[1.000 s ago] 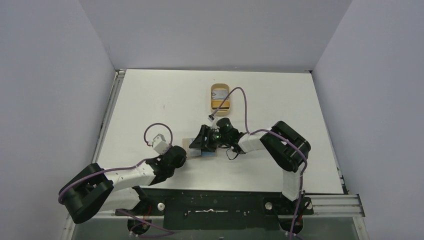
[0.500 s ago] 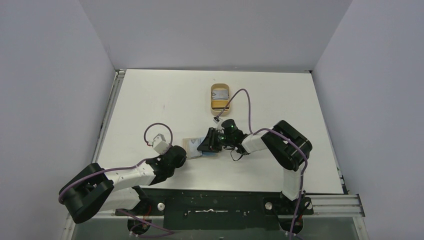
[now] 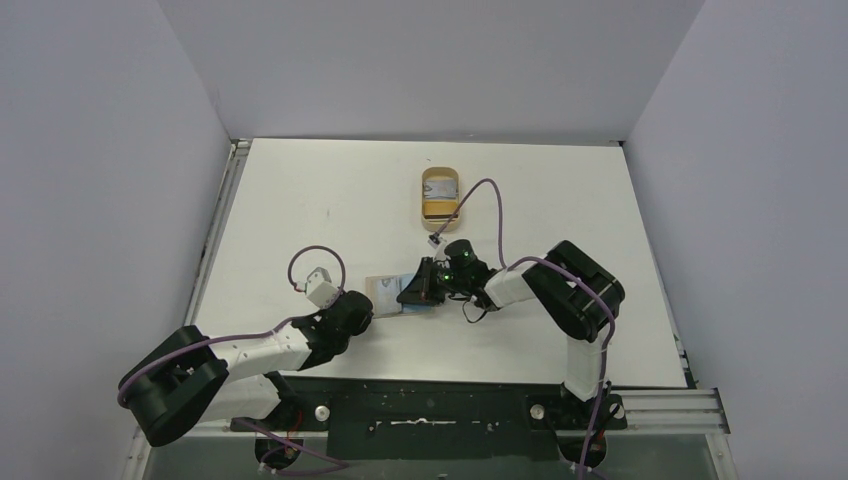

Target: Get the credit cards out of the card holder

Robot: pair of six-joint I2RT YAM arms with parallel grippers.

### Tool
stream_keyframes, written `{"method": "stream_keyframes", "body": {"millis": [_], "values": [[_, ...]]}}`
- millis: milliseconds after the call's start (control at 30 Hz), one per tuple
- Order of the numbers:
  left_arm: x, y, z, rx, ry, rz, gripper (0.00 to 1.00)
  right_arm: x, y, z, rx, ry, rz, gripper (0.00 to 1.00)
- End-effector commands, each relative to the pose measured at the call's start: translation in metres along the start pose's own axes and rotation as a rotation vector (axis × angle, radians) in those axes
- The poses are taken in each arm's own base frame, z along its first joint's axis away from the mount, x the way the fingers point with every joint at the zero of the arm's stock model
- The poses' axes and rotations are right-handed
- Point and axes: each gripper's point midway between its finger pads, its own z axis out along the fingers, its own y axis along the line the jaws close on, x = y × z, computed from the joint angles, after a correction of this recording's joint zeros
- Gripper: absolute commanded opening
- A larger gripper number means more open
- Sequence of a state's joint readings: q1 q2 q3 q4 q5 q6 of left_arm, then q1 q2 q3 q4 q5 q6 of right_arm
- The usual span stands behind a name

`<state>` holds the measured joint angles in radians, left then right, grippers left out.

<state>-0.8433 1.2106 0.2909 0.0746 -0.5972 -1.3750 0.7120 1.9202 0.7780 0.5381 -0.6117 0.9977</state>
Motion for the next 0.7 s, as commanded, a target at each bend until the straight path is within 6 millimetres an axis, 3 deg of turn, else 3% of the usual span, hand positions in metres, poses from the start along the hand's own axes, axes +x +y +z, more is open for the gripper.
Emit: {"method": "stream_keyframes", "body": {"millis": [0,200,533,667], "values": [[0.001,-0.004,0.001,0.005,0.006,0.011,0.0,-0.014,0.015,-0.004,-0.061,-0.047,-0.047,0.0],[0.0,-0.002,0.001,0.002,0.005,0.01,0.0,-0.023,0.012,-0.017,-0.047,-0.07,-0.042,0.0],[-0.002,-0.001,0.0,0.003,-0.001,0.003,0.0,-0.035,-0.016,-0.053,0.026,-0.087,-0.043,0.0],[-0.004,0.0,-0.001,0.001,-0.009,0.0,0.0,-0.043,-0.014,-0.069,0.03,-0.108,-0.05,0.0]]}}
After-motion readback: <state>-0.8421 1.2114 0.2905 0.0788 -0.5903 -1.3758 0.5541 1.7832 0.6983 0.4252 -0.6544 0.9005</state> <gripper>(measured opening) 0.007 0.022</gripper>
